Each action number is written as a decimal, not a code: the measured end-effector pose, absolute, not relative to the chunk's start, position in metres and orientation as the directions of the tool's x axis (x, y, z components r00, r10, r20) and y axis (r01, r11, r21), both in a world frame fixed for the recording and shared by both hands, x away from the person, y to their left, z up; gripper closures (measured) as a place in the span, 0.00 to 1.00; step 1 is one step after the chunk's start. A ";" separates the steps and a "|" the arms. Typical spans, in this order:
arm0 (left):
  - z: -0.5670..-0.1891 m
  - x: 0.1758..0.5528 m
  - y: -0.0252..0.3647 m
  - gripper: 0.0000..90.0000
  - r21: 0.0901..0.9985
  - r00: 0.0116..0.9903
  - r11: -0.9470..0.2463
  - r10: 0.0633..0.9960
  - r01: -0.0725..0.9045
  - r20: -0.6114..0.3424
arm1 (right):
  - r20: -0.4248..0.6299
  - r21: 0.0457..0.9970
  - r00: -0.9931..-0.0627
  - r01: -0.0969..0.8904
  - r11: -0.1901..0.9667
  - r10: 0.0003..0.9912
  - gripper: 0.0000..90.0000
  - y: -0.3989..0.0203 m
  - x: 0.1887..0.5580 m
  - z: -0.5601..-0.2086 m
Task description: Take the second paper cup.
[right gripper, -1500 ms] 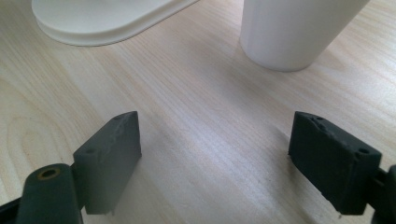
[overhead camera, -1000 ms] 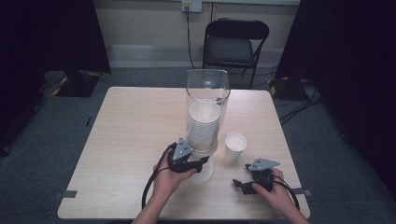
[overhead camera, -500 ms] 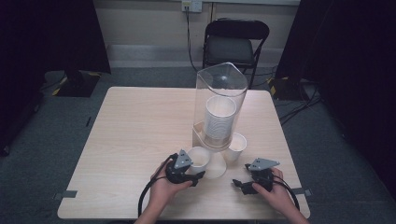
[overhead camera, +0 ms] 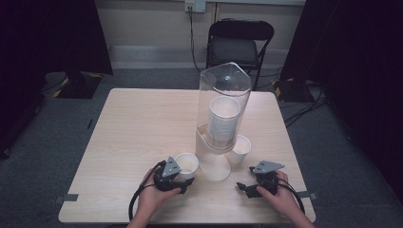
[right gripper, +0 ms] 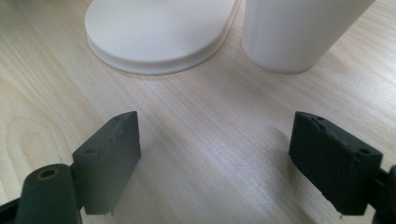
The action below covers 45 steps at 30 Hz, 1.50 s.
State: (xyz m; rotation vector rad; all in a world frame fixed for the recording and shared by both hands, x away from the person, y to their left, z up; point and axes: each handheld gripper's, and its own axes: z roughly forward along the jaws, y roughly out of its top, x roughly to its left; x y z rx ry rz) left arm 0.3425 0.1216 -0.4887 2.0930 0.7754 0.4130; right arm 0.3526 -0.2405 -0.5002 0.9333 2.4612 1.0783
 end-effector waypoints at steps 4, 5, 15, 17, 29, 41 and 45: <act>-0.497 0.343 0.130 0.36 0.791 0.742 -0.460 0.671 0.404 0.011 | -0.010 0.738 -0.745 0.445 0.508 0.666 0.18 -0.240 0.353 -0.500; -0.499 0.343 0.131 0.36 0.788 0.738 -0.459 0.675 0.411 0.008 | -0.010 0.738 -0.746 0.444 0.508 0.666 0.18 -0.240 0.353 -0.500; -0.500 0.342 0.143 0.28 0.763 0.730 -0.453 0.682 0.461 -0.035 | -0.010 0.738 -0.746 0.445 0.508 0.666 0.18 -0.240 0.353 -0.500; -0.500 0.341 0.147 0.26 0.763 0.726 -0.449 0.687 0.466 -0.040 | -0.010 0.738 -0.745 0.445 0.508 0.667 0.18 -0.240 0.353 -0.500; -0.495 0.329 0.186 0.18 0.772 0.720 -0.418 0.690 0.478 -0.071 | -0.010 0.738 -0.746 0.444 0.508 0.666 0.18 -0.240 0.353 -0.500; -0.497 0.320 0.224 0.18 0.733 0.697 -0.441 0.714 0.517 -0.061 | -0.009 0.738 -0.746 0.445 0.508 0.666 0.18 -0.240 0.353 -0.500; -0.500 0.317 0.232 0.18 0.744 0.689 -0.424 0.721 0.516 -0.067 | -0.010 0.737 -0.746 0.445 0.508 0.666 0.18 -0.240 0.353 -0.500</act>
